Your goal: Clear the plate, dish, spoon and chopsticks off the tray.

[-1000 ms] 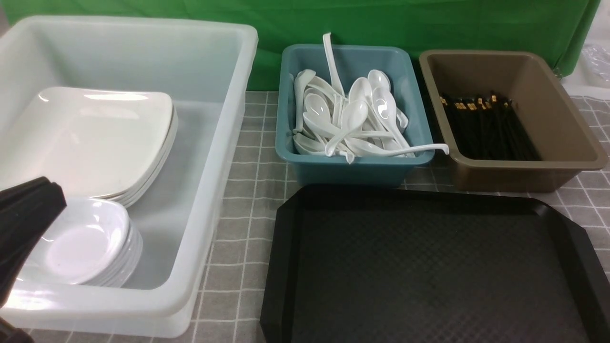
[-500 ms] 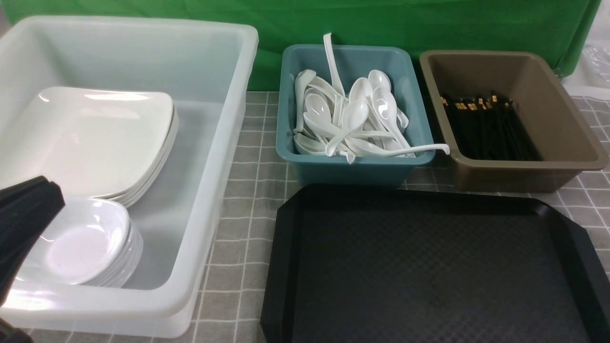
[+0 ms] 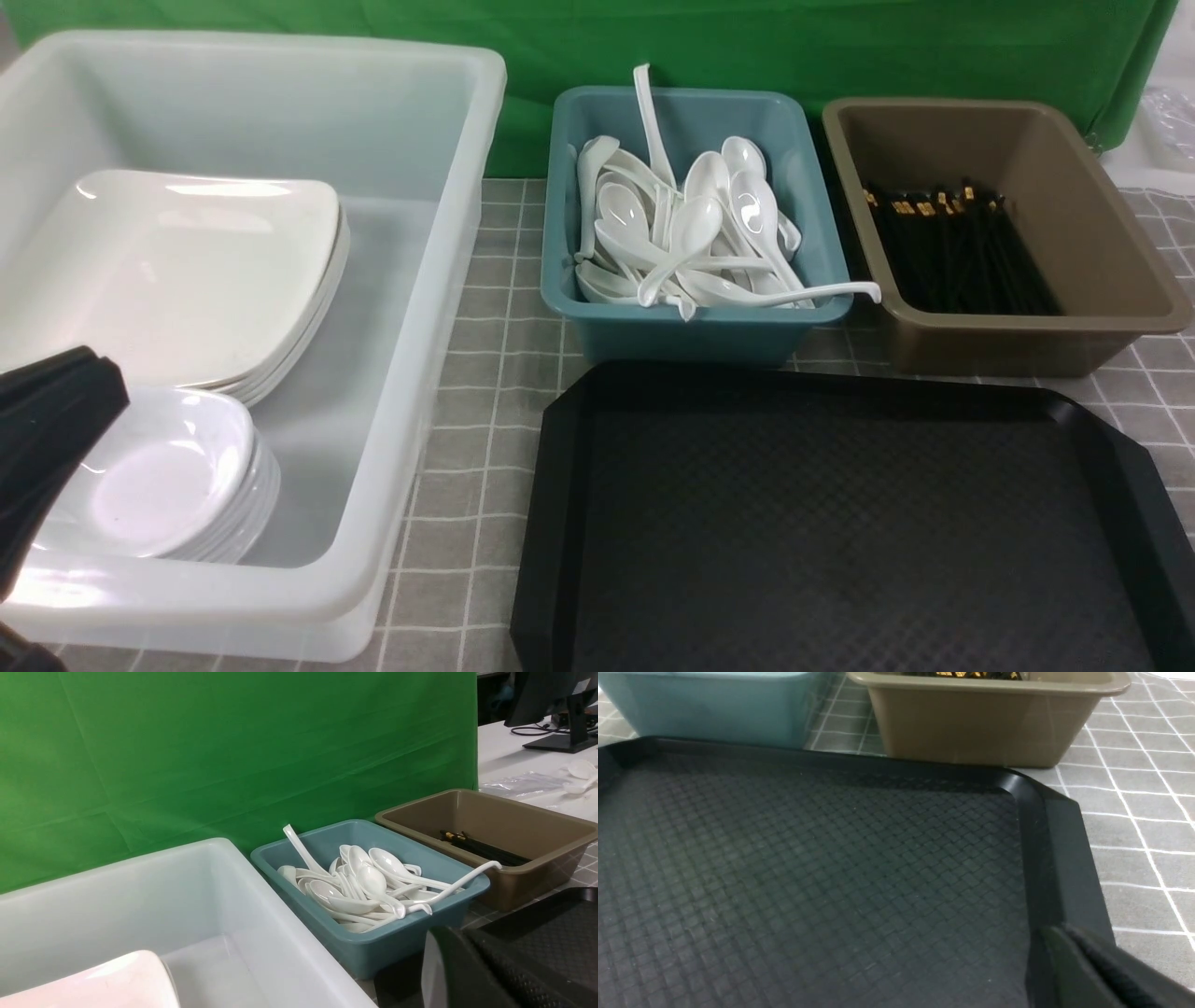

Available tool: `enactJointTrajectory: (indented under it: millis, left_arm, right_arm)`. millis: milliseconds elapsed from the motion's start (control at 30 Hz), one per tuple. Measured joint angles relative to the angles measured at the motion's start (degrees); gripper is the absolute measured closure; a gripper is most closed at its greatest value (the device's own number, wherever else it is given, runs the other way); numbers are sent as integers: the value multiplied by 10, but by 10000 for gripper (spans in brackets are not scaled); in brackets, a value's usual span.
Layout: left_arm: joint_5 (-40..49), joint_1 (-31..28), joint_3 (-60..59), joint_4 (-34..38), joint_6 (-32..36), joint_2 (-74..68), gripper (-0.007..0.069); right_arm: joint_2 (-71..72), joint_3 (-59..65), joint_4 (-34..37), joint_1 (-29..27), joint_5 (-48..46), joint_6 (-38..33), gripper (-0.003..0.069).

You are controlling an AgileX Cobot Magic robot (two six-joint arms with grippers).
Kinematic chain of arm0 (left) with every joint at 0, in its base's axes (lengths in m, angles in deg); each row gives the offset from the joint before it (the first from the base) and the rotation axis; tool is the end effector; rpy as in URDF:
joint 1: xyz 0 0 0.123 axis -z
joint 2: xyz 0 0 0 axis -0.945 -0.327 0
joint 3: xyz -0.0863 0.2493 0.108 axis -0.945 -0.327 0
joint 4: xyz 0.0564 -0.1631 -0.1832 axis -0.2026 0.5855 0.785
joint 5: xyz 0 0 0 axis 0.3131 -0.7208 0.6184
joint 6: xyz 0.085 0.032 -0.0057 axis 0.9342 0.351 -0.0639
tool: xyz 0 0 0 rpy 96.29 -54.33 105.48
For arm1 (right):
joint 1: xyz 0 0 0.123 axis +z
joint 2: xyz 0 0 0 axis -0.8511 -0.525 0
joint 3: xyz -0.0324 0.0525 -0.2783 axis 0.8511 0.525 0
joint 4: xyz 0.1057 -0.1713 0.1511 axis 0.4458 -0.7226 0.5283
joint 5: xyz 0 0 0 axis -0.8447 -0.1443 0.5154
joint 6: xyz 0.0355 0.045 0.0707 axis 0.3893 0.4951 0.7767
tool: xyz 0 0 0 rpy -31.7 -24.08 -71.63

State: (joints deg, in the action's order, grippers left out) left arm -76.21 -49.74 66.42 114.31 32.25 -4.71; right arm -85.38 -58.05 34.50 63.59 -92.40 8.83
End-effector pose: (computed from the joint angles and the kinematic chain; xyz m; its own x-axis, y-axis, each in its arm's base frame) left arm 0.0711 -0.0370 0.3165 0.0523 0.1243 -0.9909 0.4458 0.8850 0.1345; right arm 0.0551 0.0039 0.1866 -0.1892 -0.0040 -0.9819 -0.0760 0.9971 0.0106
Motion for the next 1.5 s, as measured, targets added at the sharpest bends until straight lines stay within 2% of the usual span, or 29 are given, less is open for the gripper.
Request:
enactJointTrajectory:
  millis: [367, 533, 600, 633, 700, 733, 767, 800, 833, 900, 1067, 1500]
  left_arm:
    - [0, 0, 0, -3, 0, 0, 613]
    - [-33, -2, -10, -34, -10, 0, 613]
    - [-52, -14, -22, -62, -46, 3, 613]
    - [-69, -35, -39, -104, -96, 11, 613]
    - [-94, -92, -83, -197, -237, 39, 613]
    - [-97, -111, -100, -221, -271, 51, 613]
    - [-97, -115, -100, -226, -271, 55, 613]
    - [-98, -147, -138, -254, -314, 82, 613]
    - [-98, -151, -143, -257, -323, 82, 613]
    - [-96, -202, -213, -272, -355, 132, 613]
    - [-3, -239, -246, -278, -384, 189, 613]
    - [-24, -240, -246, -278, -385, 192, 612]
  right_arm:
    - [0, 0, 0, 0, 0, 0, 592]
    - [0, 0, 0, 0, 0, 0, 581]
    - [0, 0, 0, 0, 0, 0, 575]
    - [0, 0, 0, 0, 0, 0, 570]
    - [0, 0, 0, 0, 0, 0, 561]
    - [0, 0, 0, 0, 0, 0, 558]
    - [0, 0, 0, 0, 0, 0, 558]
    - [0, 0, 0, 0, 0, 0, 550]
    - [0, 0, 0, 0, 0, 0, 550]
    - [0, 0, 0, 0, 0, 0, 541]
    - [1, 0, 0, 0, 1, 0, 525]
    - [1, 0, 0, 0, 0, 0, 497]
